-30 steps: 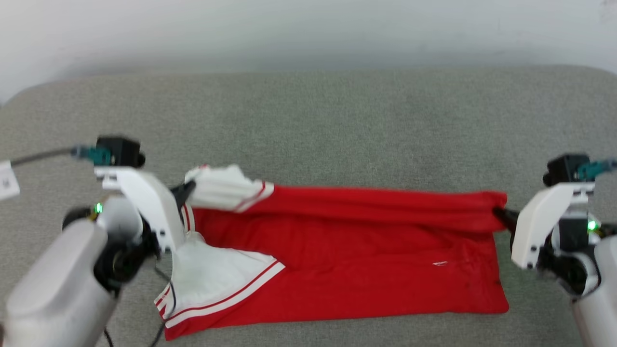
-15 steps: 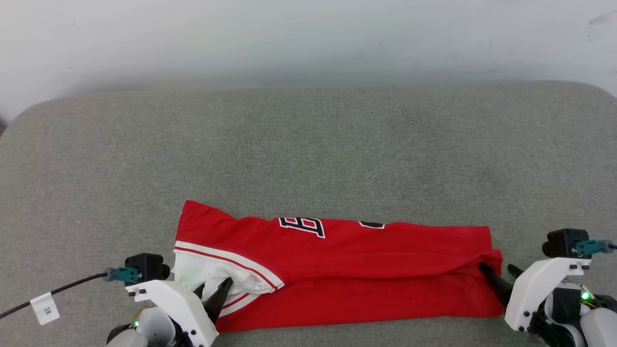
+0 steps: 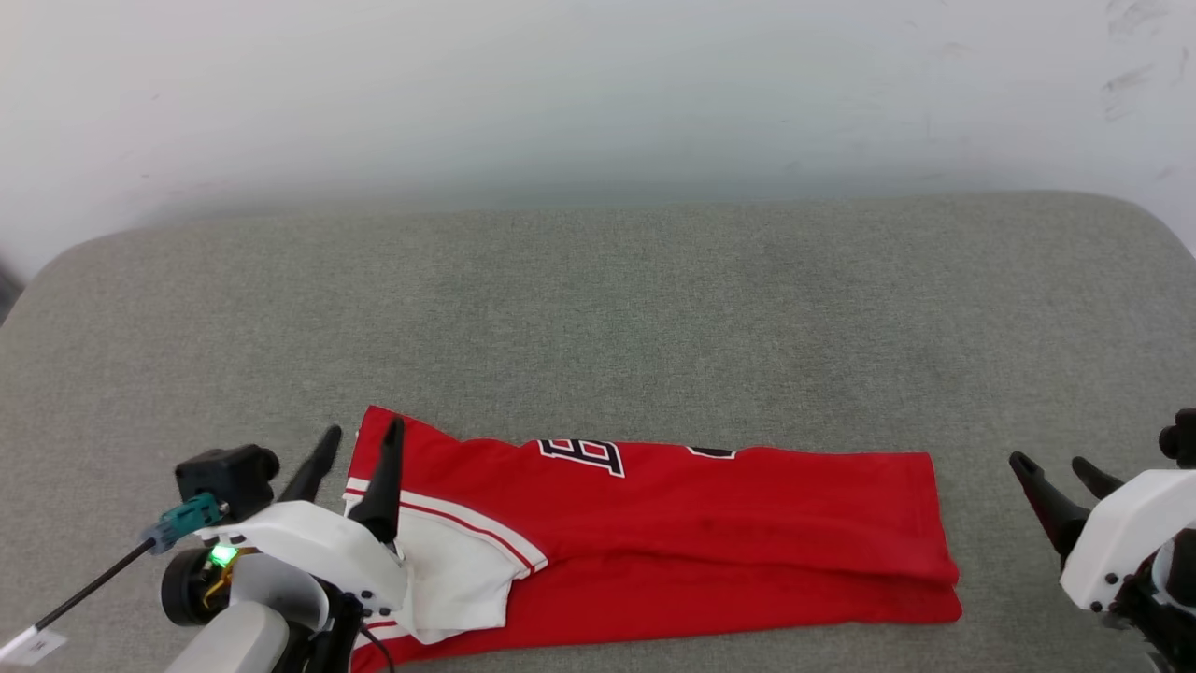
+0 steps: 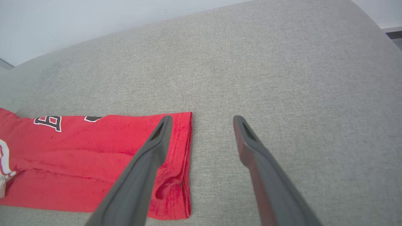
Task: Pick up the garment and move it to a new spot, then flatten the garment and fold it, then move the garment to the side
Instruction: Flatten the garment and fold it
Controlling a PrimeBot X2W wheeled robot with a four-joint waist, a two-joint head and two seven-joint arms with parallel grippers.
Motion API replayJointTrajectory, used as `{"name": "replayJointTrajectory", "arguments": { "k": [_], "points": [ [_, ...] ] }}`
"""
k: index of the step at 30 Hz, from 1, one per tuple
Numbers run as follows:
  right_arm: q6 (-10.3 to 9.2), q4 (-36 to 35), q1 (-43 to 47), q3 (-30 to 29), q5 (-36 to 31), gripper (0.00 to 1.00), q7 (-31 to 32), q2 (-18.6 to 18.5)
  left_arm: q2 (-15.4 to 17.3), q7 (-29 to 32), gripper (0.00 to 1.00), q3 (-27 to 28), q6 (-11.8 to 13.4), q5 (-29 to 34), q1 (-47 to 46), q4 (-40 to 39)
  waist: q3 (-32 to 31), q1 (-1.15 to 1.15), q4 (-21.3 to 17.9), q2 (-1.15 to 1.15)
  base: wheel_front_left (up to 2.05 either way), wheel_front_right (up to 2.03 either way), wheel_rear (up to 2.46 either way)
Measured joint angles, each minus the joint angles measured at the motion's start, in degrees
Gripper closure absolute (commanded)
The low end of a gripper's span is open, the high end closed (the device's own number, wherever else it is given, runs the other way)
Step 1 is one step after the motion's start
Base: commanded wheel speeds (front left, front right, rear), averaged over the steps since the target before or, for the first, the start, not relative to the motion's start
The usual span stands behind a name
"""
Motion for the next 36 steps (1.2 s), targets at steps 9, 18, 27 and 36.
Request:
{"name": "replayJointTrajectory", "arguments": {
  "k": [9,18,27,36],
  "points": [
    [0.00,-1.9,-0.6,-1.2,-3.2,0.00,16.3,-0.5,0.4,-6.2,0.00,2.7,6.7,7.6,1.7,-7.0,0.8,0.00,1.4,0.00,0.00,0.00,0.00],
    [-0.01,4.8,-1.2,-0.1,-5.1,0.00,20.2,2.3,0.2,-6.9,0.00,3.6,7.2,12.3,3.4,-10.5,3.3,0.01,4.6,0.00,0.00,0.00,0.00],
    [-0.02,12.5,-4.3,2.0,-3.9,1.00,21.1,2.9,-1.3,-6.9,0.00,3.0,6.1,13.9,2.7,-10.5,5.2,0.00,6.4,0.00,0.00,0.00,0.00],
    [-0.07,13.2,-5.0,6.0,-1.8,1.00,19.5,1.6,-0.5,-6.9,0.00,2.9,6.2,14.3,3.9,-9.5,1.9,0.01,5.2,0.00,0.00,0.00,0.00]
  ]
}}
